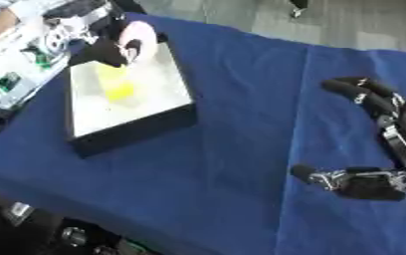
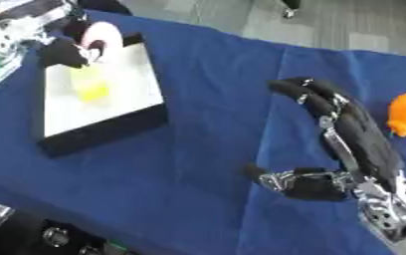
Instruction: Pick up the objects with one hand, pass them to the other hand, and then place them into the box on the other side of the table.
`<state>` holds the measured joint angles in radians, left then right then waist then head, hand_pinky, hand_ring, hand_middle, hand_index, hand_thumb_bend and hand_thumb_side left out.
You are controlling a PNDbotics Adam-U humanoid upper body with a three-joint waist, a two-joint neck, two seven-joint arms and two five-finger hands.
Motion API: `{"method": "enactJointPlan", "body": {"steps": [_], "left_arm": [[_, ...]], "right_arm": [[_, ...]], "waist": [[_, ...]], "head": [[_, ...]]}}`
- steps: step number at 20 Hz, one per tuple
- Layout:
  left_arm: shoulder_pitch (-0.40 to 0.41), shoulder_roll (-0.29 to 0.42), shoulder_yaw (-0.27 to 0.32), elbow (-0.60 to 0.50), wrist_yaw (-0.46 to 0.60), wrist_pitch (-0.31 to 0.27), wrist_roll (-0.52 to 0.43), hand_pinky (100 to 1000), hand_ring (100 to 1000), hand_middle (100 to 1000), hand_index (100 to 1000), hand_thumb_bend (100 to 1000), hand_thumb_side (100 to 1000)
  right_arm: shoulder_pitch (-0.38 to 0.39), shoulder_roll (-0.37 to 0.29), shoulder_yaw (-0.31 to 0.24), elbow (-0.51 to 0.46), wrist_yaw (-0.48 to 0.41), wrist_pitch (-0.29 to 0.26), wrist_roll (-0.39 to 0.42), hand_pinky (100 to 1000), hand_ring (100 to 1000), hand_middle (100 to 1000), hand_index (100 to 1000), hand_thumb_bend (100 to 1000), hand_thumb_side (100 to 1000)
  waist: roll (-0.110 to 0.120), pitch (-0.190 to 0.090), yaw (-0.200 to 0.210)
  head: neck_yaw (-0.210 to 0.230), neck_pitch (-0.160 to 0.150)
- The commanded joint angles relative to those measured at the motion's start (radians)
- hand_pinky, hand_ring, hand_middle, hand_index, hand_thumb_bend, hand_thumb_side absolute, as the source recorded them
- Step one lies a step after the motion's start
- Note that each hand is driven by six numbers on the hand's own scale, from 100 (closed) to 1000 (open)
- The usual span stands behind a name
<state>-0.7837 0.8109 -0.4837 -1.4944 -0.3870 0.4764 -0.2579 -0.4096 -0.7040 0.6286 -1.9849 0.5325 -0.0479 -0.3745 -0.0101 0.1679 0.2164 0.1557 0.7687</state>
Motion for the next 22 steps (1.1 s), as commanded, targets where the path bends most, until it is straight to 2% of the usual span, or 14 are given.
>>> {"method": "enactJointPlan", "body": {"steps": [1,4,5,6,7,8,9,12,13,15,16,18,19,22], "left_arm": [[-0.021,0.013,0.016,0.029,-0.047,-0.010,0.001,793,690,589,707,100,219],[-0.021,0.010,0.017,0.048,-0.101,-0.015,-0.023,825,753,678,797,166,233],[-0.021,0.010,0.018,0.053,-0.121,-0.016,-0.035,846,798,745,847,209,364],[-0.020,0.010,0.018,0.057,-0.145,-0.016,-0.047,850,806,754,857,225,396],[-0.019,0.010,0.019,0.061,-0.170,-0.016,-0.059,860,822,771,884,268,482],[-0.019,0.010,0.020,0.064,-0.192,-0.016,-0.071,869,836,783,911,340,565],[-0.018,0.010,0.021,0.066,-0.216,-0.017,-0.084,875,841,771,899,404,621],[-0.018,0.008,0.024,0.068,-0.283,-0.015,-0.121,880,845,762,886,457,671],[-0.018,0.007,0.027,0.067,-0.298,-0.014,-0.130,880,844,760,885,450,672],[-0.018,0.005,0.034,0.059,-0.311,-0.012,-0.137,876,838,752,879,379,606],[-0.017,0.004,0.039,0.051,-0.308,-0.009,-0.132,873,828,746,870,242,465],[-0.014,0.004,0.053,0.024,-0.275,-0.007,-0.103,858,806,741,847,100,341],[-0.011,0.006,0.063,0.009,-0.246,-0.003,-0.083,854,799,743,844,100,346],[0.001,0.019,0.096,-0.056,-0.131,0.024,-0.010,830,765,742,834,100,498]], "right_arm": [[-0.004,-0.017,-0.010,-0.015,0.011,0.003,-0.008,836,815,762,865,693,317],[-0.001,-0.019,-0.014,-0.015,0.010,0.006,-0.013,836,815,762,865,692,315],[0.000,-0.020,-0.015,-0.015,0.009,0.005,-0.014,836,815,762,865,691,316],[0.000,-0.021,-0.016,-0.015,0.008,0.005,-0.015,836,815,762,865,691,316],[0.001,-0.021,-0.017,-0.015,0.006,0.004,-0.016,836,815,762,865,690,316],[0.001,-0.022,-0.018,-0.015,0.006,0.004,-0.017,835,815,762,865,690,316],[0.002,-0.022,-0.019,-0.015,0.004,0.004,-0.018,835,815,762,865,690,316],[0.003,-0.023,-0.022,-0.015,0.001,0.003,-0.020,835,814,761,865,689,318],[0.003,-0.023,-0.023,-0.015,0.000,0.003,-0.021,835,814,761,865,689,318],[0.005,-0.023,-0.026,-0.015,-0.003,0.004,-0.023,834,814,761,865,688,317],[0.007,-0.024,-0.029,-0.015,-0.005,0.004,-0.026,833,814,761,865,687,315],[0.009,-0.027,-0.039,-0.015,-0.012,0.006,-0.035,834,814,762,857,682,309],[0.011,-0.032,-0.048,-0.015,-0.017,0.005,-0.042,835,815,762,850,682,306],[0.025,-0.054,-0.079,-0.015,-0.017,-0.007,-0.053,836,814,761,842,680,273]], "waist": [[-0.012,0.004,-0.002],[-0.012,0.004,-0.002],[-0.011,0.003,-0.002],[-0.011,0.003,-0.002],[-0.011,0.002,-0.001],[-0.011,0.002,-0.001],[-0.011,0.002,-0.001],[-0.011,0.001,-0.001],[-0.010,0.001,-0.001],[-0.010,0.000,-0.001],[-0.009,0.000,-0.001],[-0.009,-0.001,0.000],[-0.009,-0.002,0.000],[-0.010,-0.004,-0.002]], "head": [[0.005,0.001],[-0.004,0.001],[-0.011,0.001],[-0.017,0.001],[-0.023,0.001],[-0.030,0.001],[-0.038,0.001],[-0.055,0.001],[-0.059,0.001],[-0.063,0.001],[-0.065,0.001],[-0.074,0.001],[-0.082,0.001],[-0.111,0.001]]}}
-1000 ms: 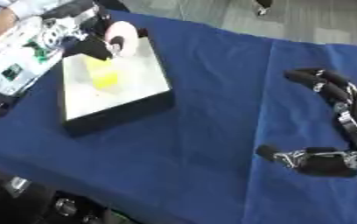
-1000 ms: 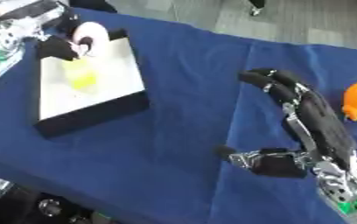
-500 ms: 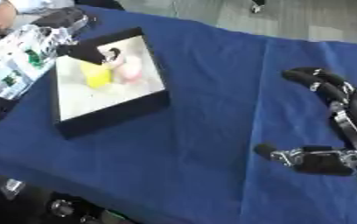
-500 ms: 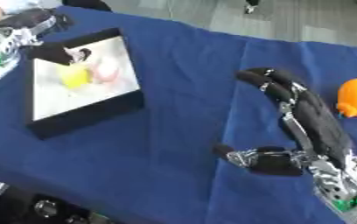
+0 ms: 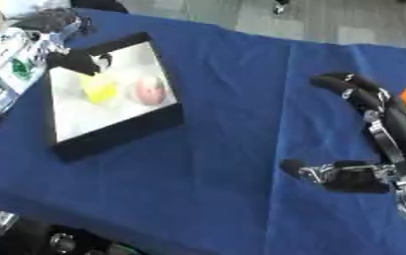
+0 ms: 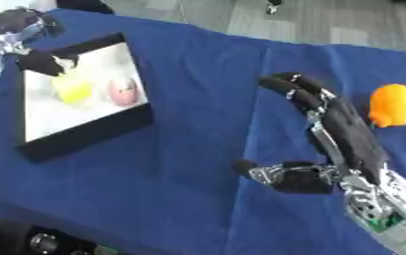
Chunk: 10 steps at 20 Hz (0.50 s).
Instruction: Pick up the objects with one hand, pass them to the other hand, and then place them into the box on the other side of the table.
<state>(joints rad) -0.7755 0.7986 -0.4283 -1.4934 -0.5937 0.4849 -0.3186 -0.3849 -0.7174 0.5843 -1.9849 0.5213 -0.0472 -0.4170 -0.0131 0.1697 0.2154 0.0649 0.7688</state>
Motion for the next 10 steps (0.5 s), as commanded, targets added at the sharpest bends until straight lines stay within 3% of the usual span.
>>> {"method": "enactJointPlan", "body": {"steps": [1,4,5,7,8,10], "left_arm": [[-0.002,0.040,0.051,-0.084,0.124,0.022,0.076,819,756,741,838,100,576],[0.021,0.074,0.078,-0.150,0.257,0.025,0.130,813,755,748,850,100,671],[0.029,0.083,0.086,-0.166,0.288,0.025,0.143,813,758,752,853,100,659],[0.045,0.098,0.103,-0.191,0.345,0.029,0.169,810,758,754,852,100,629],[0.053,0.103,0.113,-0.201,0.369,0.033,0.182,807,754,751,849,100,576],[0.069,0.108,0.134,-0.221,0.413,0.041,0.215,800,744,739,842,100,568]], "right_arm": [[0.011,-0.049,-0.046,-0.015,-0.003,-0.011,-0.012,838,814,761,842,671,267],[0.051,-0.075,-0.087,-0.015,-0.004,-0.014,-0.031,840,815,763,843,597,258],[0.062,-0.083,-0.103,-0.015,-0.013,-0.014,-0.042,841,815,763,826,559,241],[0.088,-0.105,-0.139,-0.015,-0.033,-0.021,-0.059,844,817,766,796,573,191],[0.103,-0.117,-0.157,-0.015,-0.043,-0.026,-0.057,844,817,768,823,578,193],[0.137,-0.138,-0.197,-0.015,-0.063,-0.029,-0.035,843,817,767,825,598,180]], "waist": [[-0.007,-0.006,-0.002],[-0.007,-0.006,-0.007],[-0.006,-0.005,-0.008],[-0.004,-0.005,-0.010],[-0.004,-0.004,-0.011],[-0.004,-0.003,-0.013]], "head": [[-0.030,0.001],[-0.052,0.001],[-0.058,0.001],[-0.070,0.001],[-0.076,0.001],[-0.088,0.001]]}}
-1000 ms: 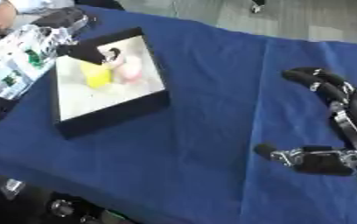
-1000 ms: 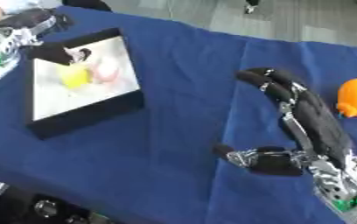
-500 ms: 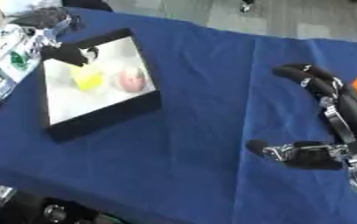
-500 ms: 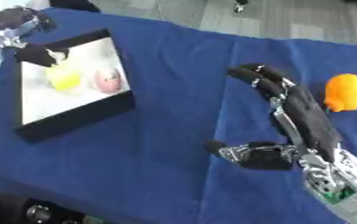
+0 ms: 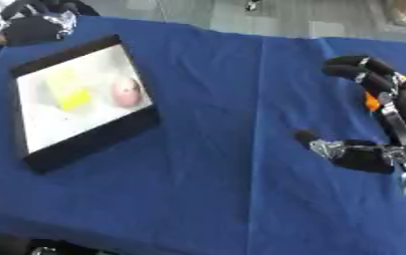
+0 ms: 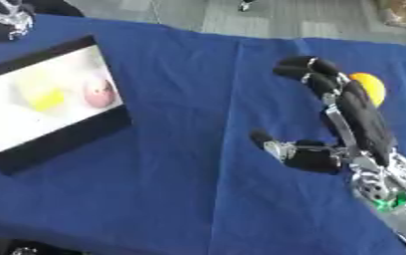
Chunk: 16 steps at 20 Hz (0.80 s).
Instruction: Pick up the objects with one hand, pass them to the other hand, and then place them into the box on the other side of the table.
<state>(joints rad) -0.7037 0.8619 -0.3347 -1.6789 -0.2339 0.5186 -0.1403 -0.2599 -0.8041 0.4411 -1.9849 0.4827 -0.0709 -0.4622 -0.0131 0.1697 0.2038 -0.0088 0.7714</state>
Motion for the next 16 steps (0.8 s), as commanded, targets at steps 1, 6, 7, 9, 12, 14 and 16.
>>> {"method": "enactJointPlan", "body": {"steps": [1,6,7,9,12,14,16], "left_arm": [[0.005,0.047,0.051,-0.044,0.077,0.012,0.057,797,740,733,838,100,589],[0.049,0.052,0.059,-0.127,0.185,0.036,0.144,785,722,708,822,100,603],[0.058,0.052,0.062,-0.156,0.205,0.037,0.155,784,719,706,821,100,595],[0.074,0.051,0.070,-0.215,0.236,0.041,0.177,781,713,698,816,100,589],[0.093,0.040,0.082,-0.294,0.277,0.047,0.205,778,707,691,812,100,591],[0.098,0.028,0.088,-0.315,0.299,0.037,0.218,776,702,683,809,100,602],[0.099,0.013,0.092,-0.320,0.318,0.015,0.228,773,698,679,806,100,610]], "right_arm": [[0.030,-0.061,-0.075,-0.015,-0.042,-0.002,0.027,840,816,766,827,615,182],[0.098,-0.119,-0.202,-0.015,-0.262,0.077,0.119,825,809,759,824,628,186],[0.109,-0.137,-0.229,-0.015,-0.304,0.087,0.132,827,811,761,825,632,189],[0.128,-0.172,-0.275,-0.015,-0.366,0.107,0.152,830,815,766,828,644,196],[0.150,-0.225,-0.320,-0.015,-0.428,0.140,0.184,838,824,771,832,656,185],[0.164,-0.256,-0.337,-0.015,-0.456,0.160,0.214,849,835,777,832,658,159],[0.173,-0.277,-0.355,-0.015,-0.488,0.175,0.240,854,838,780,834,651,132]], "waist": [[-0.004,-0.002,-0.002],[-0.001,0.006,-0.001],[-0.002,0.008,-0.001],[-0.003,0.011,-0.001],[-0.004,0.018,0.005],[-0.005,0.024,0.010],[-0.005,0.032,0.017]], "head": [[-0.021,-0.001],[-0.050,-0.001],[-0.055,-0.001],[-0.065,-0.001],[-0.083,-0.001],[-0.097,-0.001],[-0.110,-0.008]]}}
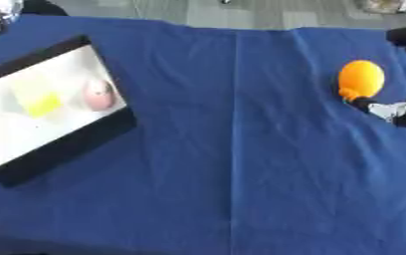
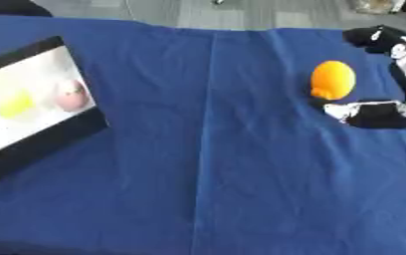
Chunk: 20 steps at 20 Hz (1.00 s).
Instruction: Pick up the objects with one hand, pass them to the other hand, and then place them into the box on the other side of the table.
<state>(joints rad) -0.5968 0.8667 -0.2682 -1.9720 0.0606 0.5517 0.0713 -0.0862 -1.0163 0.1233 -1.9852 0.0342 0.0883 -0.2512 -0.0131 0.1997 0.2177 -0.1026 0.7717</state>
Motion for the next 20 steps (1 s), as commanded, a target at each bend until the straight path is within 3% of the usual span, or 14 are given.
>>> {"method": "enactJointPlan", "body": {"steps": [1,8,20], "left_arm": [[-0.008,-0.001,0.026,-0.027,0.031,-0.029,0.021,773,697,677,805,100,616],[-0.004,-0.061,0.030,-0.028,0.059,-0.111,0.042,768,688,665,799,100,625],[0.003,-0.131,0.029,-0.028,0.051,-0.201,0.054,766,683,656,795,100,632]], "right_arm": [[0.003,-0.076,-0.046,-0.015,-0.059,0.024,0.037,858,842,787,835,647,122],[0.027,-0.131,-0.099,-0.015,-0.128,0.058,0.060,865,863,821,842,603,124],[0.077,-0.169,-0.171,-0.015,-0.121,0.123,0.033,869,871,834,843,549,135]], "waist": [[-0.004,0.007,0.007],[-0.002,0.035,0.023],[0.003,0.077,0.042]], "head": [[-0.023,-0.015],[-0.055,-0.042],[-0.089,-0.081]]}}
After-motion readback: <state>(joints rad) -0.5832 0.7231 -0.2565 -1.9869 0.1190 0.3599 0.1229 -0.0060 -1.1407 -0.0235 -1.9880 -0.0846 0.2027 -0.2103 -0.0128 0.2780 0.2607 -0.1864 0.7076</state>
